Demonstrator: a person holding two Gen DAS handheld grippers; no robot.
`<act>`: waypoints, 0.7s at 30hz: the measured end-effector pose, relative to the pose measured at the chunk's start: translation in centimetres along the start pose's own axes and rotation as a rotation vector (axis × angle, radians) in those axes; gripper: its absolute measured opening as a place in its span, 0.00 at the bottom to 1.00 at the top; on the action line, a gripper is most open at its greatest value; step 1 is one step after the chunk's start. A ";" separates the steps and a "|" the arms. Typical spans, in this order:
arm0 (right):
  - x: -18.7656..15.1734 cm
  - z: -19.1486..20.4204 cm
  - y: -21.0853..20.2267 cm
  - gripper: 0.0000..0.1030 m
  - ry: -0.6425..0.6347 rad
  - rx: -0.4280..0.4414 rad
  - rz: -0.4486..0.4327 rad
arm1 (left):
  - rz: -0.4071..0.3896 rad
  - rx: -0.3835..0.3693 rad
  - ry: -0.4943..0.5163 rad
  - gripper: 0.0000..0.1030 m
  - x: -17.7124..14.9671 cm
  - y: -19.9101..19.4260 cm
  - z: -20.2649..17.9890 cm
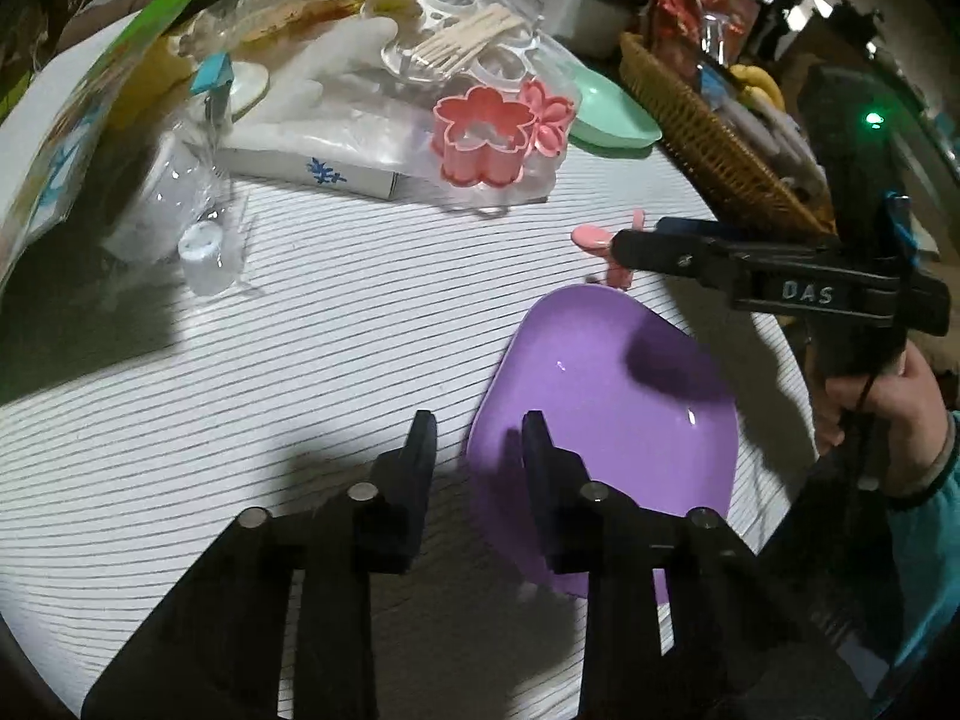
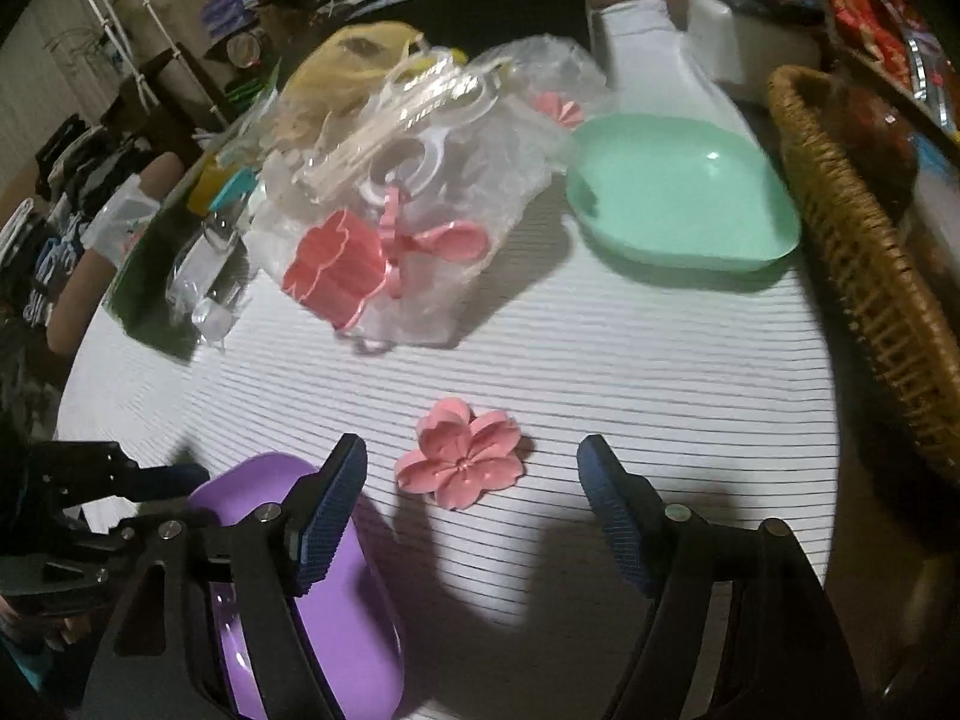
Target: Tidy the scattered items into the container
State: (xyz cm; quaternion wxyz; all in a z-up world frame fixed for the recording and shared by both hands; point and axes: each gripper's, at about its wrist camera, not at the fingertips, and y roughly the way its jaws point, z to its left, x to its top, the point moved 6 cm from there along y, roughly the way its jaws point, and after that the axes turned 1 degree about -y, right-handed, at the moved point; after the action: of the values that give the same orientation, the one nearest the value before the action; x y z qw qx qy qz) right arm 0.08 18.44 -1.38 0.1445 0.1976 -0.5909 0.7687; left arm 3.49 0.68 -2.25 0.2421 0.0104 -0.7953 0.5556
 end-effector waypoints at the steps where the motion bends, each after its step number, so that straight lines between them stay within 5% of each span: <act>1: -0.1 0.1 0.3 0.47 -0.004 0.002 0.011 | 0.002 0.012 0.003 0.23 0.0 0.1 0.1; 10: -0.2 0.6 -1.0 0.44 0.027 0.077 -0.019 | 0.000 0.051 -0.047 0.14 0.9 0.0 3.0; 15: -0.4 1.2 -2.4 0.44 0.065 0.158 -0.044 | -0.003 0.127 0.033 0.14 3.0 -0.1 4.2; 19: -0.6 1.9 -2.4 0.44 0.048 0.141 -0.036 | 0.008 0.216 0.080 0.15 4.7 0.0 5.4; 21: -0.8 1.8 -2.0 0.47 0.059 0.143 -0.014 | -0.009 0.191 0.056 0.21 5.0 -0.7 5.7</act>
State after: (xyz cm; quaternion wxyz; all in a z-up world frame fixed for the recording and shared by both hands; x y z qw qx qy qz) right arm 1.90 17.22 0.37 0.1528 0.1888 -0.5288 0.8133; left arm -2.82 -3.37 -1.19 0.2648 0.0214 -0.7317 0.6278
